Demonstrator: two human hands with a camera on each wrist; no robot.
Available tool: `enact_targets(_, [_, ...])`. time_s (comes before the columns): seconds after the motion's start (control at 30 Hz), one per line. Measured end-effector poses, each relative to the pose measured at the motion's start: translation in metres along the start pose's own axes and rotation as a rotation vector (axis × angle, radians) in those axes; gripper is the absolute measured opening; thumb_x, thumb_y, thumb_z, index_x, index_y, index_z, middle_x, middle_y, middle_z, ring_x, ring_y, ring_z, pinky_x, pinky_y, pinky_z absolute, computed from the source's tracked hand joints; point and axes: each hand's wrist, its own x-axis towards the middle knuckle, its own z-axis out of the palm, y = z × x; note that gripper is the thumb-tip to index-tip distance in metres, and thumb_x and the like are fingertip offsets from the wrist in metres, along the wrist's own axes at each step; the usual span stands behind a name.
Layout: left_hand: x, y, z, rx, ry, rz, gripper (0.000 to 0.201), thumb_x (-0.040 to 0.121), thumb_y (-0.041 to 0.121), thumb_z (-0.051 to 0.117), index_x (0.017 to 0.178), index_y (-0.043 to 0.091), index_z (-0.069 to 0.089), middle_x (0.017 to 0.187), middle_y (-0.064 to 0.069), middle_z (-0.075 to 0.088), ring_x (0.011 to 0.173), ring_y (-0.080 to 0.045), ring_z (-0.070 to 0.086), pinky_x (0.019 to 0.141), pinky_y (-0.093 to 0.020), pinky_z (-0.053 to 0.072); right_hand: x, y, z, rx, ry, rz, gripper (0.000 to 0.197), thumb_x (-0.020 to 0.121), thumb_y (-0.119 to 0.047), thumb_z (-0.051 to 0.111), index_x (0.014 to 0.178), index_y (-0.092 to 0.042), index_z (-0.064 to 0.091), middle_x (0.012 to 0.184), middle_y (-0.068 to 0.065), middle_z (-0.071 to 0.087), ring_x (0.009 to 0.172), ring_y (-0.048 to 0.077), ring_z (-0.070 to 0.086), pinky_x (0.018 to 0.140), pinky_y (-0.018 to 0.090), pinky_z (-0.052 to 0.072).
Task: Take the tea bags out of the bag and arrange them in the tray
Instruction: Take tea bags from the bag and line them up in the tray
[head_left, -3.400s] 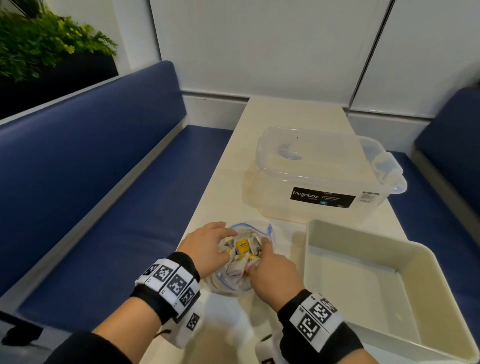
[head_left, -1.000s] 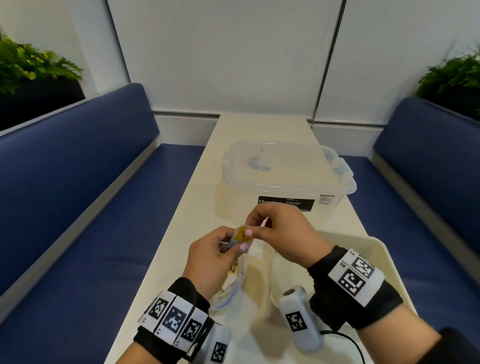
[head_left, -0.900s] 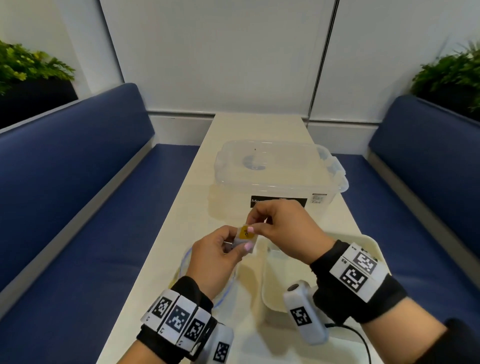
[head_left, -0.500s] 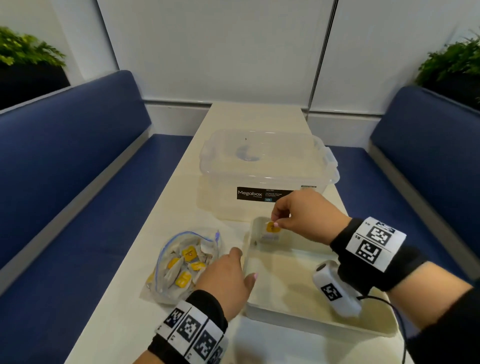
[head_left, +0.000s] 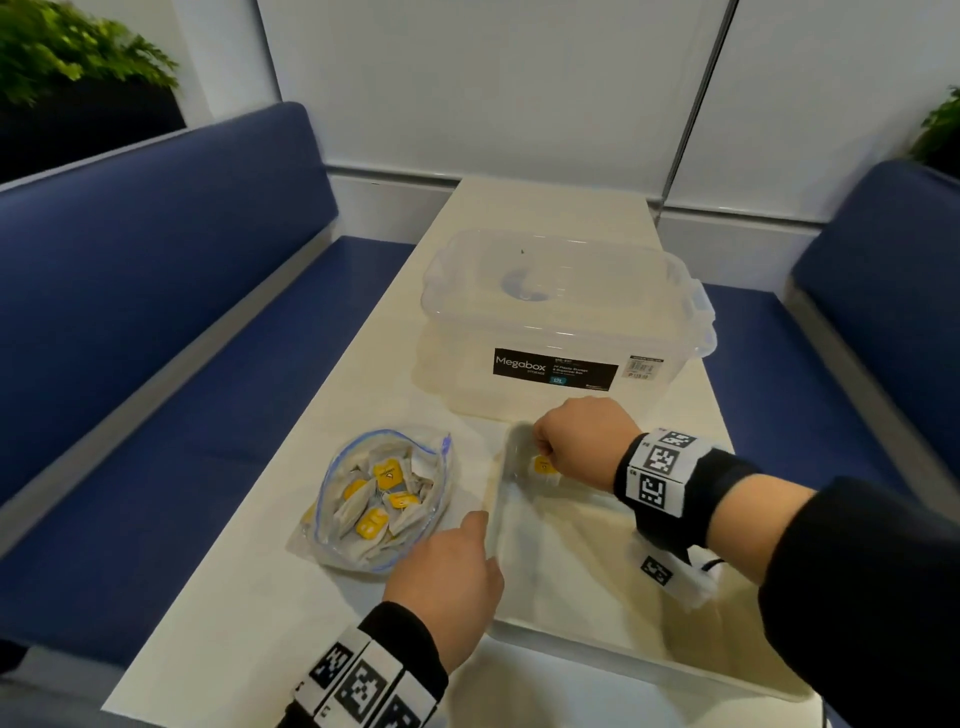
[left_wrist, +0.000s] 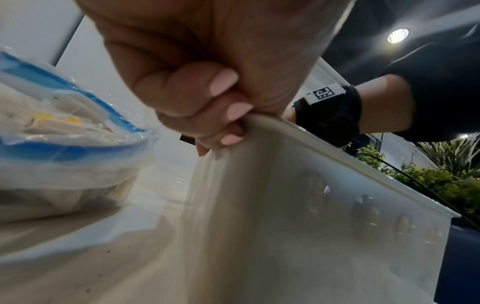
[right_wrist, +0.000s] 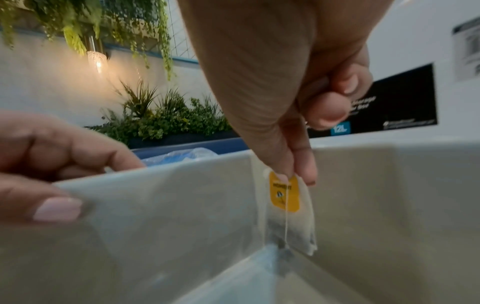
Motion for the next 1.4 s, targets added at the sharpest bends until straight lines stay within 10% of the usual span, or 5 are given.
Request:
enact_targets(0.97, [-0.004, -0.011, -0.004, -0.196, -0.055, -0.015, 0.053, 0.094, 0.054, 0.032, 0.139, 0.026, 0.028, 0.103, -0.002, 0.065, 0.103, -0.020, 0.058, 0.090, -0.036, 0.046, 0.010, -0.009, 0.017, -0.054, -0.042, 0.038, 0.023, 0.093, -0.019, 0.047, 0.109, -0.019, 0.063, 0.100, 0.005, 0.067, 0.089, 0.025, 0.064, 0.066, 0.027, 0.039])
enact_targets(1.2, [0.002, -0.050, -0.045, -0.088, 0.266, -0.116, 0.026, 0.095, 0.028, 0.038, 0.116, 0.035, 0.052, 0.109, 0.015, 0.059, 0.097, -0.012, 0.058, 0.074, -0.026, 0.040, -0.003, -0.004, 0.001, 0.090, 0.128, 0.100, 0.018, 0.091, -0.035, 0.049, 0.100, -0.024, 0.059, 0.095, 0.000, 0.065, 0.089, 0.024, 0.060, 0.064, 0.027, 0.033])
enact_targets(1.4, [0.035, -0.060, -0.044, 0.243, 0.024, -0.137, 0.033, 0.088, 0.019, 0.047, 0.115, 0.033, 0.059, 0.110, 0.009, 0.064, 0.100, -0.016, 0.061, 0.077, -0.027, 0.045, -0.009, -0.010, -0.008, 0.157, 0.214, 0.123, 0.021, 0.090, -0.041, 0.048, 0.098, -0.027, 0.061, 0.090, -0.001, 0.065, 0.088, 0.024, 0.061, 0.063, 0.027, 0.035])
